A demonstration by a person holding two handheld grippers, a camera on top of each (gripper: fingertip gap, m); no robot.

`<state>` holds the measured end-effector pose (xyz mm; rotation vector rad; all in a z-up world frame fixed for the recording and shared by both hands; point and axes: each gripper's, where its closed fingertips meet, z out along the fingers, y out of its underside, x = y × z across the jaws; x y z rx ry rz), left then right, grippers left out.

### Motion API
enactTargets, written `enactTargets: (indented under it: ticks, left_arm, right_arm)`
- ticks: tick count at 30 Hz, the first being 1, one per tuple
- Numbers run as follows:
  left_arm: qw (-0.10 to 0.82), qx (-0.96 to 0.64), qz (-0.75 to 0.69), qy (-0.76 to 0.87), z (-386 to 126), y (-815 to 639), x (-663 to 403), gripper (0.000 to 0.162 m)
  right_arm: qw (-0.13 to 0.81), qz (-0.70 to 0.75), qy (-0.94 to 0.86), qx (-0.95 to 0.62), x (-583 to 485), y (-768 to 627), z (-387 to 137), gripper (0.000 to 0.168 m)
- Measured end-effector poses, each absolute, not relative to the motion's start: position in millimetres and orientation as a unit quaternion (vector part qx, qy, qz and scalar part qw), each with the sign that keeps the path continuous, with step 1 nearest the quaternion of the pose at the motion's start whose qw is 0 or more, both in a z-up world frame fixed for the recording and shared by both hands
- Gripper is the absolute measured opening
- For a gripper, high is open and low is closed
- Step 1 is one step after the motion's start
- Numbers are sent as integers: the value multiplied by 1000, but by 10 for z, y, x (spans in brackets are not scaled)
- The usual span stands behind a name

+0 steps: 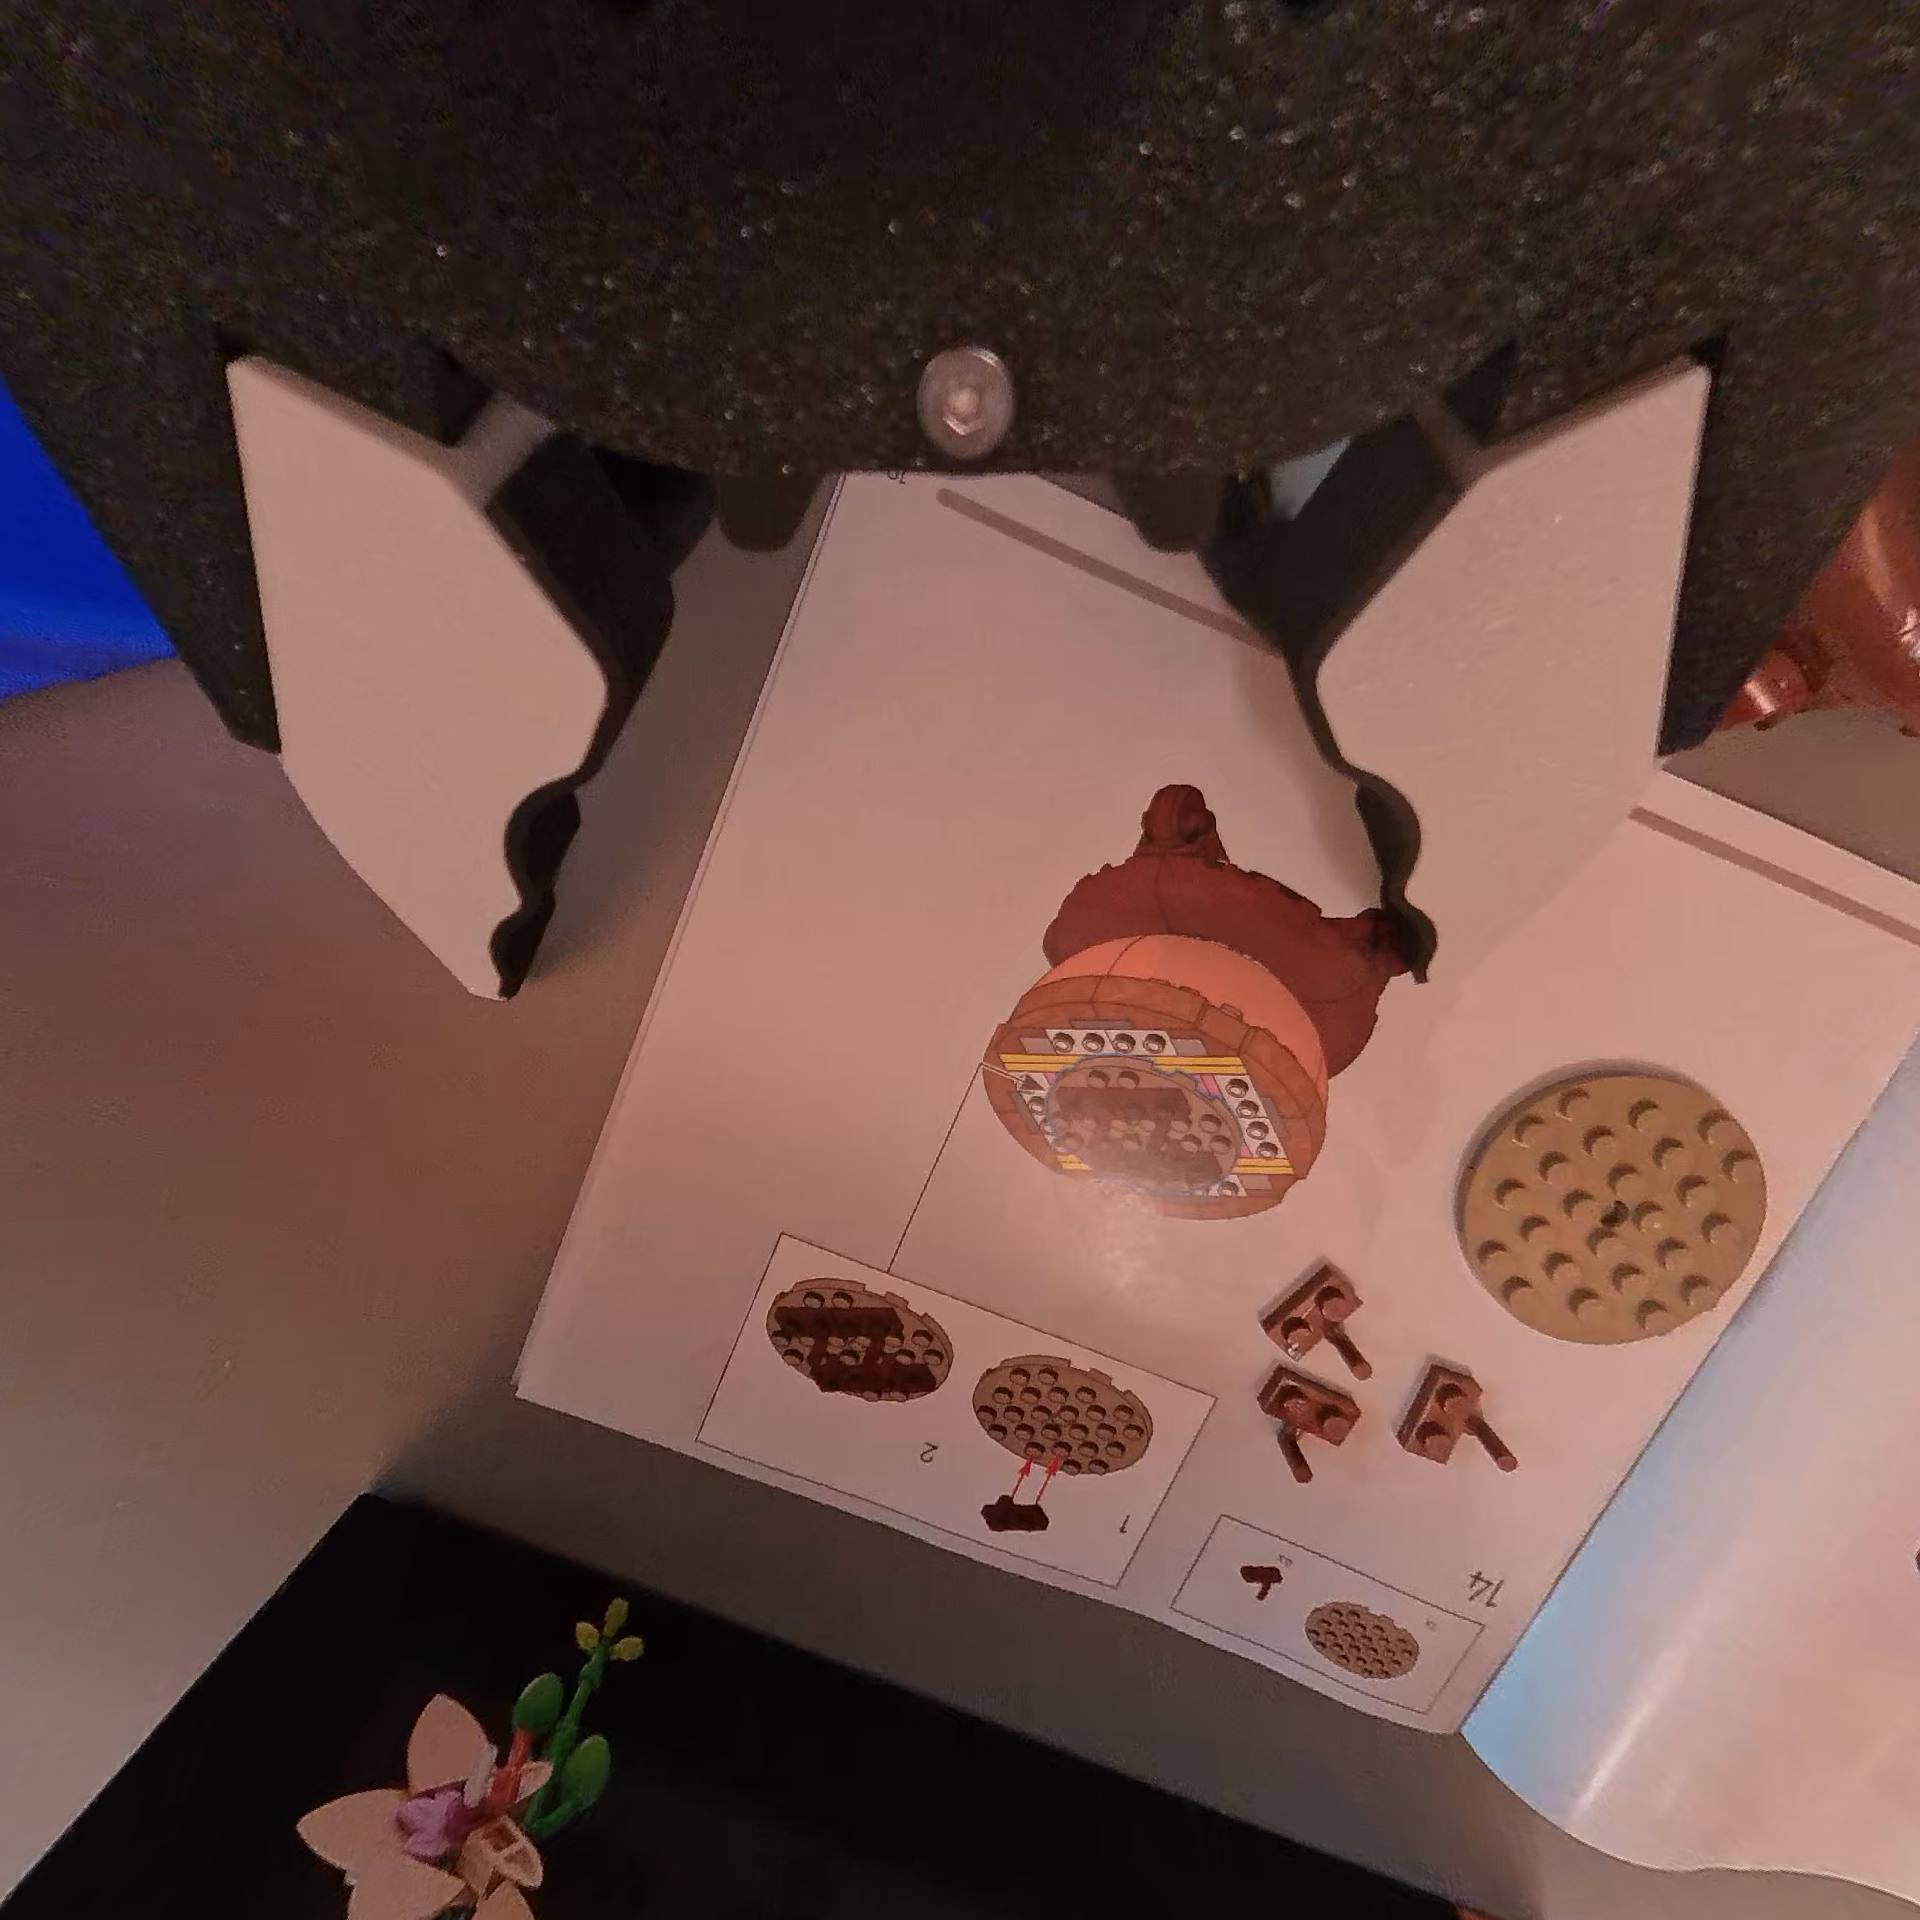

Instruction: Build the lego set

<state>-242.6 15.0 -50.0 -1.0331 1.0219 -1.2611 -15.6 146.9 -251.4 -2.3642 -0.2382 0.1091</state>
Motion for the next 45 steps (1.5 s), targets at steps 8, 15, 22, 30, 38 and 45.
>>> enactTargets:
  ticks: [8, 15, 22, 30, 38, 45]
  left_arm:
    - [531, -511, -468, 488, -981, -269, -2437, 26]
    - [549, -473, -473, 501, -855, -491, -2337, 35]
    - [570, -466, -471, 487, -818, -444, -2499, 37]
    - [581, -473, -474, 463, -773, -320, -2538, 37]
    - [571, -465, -455, 501, -804, -367, -2330, 39]
    - [587, -462, -460, 480, -686, -122, -2283, 39]
  right_arm:
    - [372, 43, -93, -922, -156, 1469, -2513, 145]
    - [372, 43, -93, -922, -155, 1469, -2514, 145]
    - [372, 43, -93, -922, -155, 1469, -2514, 145]
    - [372, 43, -93, -922, -156, 1469, -2514, 145]
    - [372, 43, -93, -922, -156, 1470, -2514, 145]
    - [372, 43, -93, -922, -157, 1471, -2515, 145]
